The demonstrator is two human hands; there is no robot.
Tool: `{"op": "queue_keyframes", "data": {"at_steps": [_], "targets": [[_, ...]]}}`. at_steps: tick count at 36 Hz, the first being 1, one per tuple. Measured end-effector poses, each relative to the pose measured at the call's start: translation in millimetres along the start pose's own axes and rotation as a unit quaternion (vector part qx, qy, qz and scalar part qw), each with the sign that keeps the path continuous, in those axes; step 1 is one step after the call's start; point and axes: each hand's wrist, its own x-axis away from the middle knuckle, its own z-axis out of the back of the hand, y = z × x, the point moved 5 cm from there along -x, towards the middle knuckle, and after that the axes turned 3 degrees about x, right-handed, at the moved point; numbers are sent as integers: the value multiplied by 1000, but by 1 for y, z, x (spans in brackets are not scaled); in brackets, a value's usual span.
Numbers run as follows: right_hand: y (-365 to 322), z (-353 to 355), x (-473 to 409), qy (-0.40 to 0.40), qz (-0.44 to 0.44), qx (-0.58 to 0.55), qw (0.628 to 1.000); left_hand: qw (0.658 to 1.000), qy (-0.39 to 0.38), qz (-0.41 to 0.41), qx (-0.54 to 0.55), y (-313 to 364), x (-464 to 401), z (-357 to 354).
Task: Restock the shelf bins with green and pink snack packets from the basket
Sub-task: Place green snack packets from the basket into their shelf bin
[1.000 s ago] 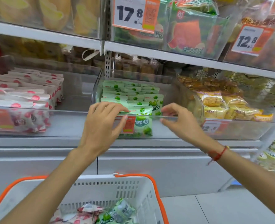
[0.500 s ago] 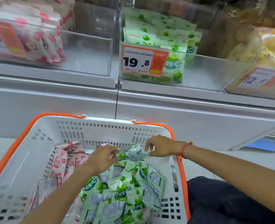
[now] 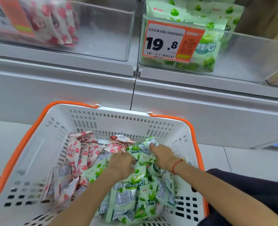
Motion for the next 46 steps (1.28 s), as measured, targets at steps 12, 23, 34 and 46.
{"op": "queue_keyframes", "data": {"at_steps": [12,23,34,46], "targets": [[15,159,60,82,110,-156,978,978,11,-119,169,42,5,125],[63,251,166,309,0,-376,874,822,249,-205,469,86,75,231],[128,322,198,423,-21,-529,736,822,430,-277,249,130,83,325],[208,351,91,254,-213,-407,851,806,537,-249,-10,133,80,329]]}}
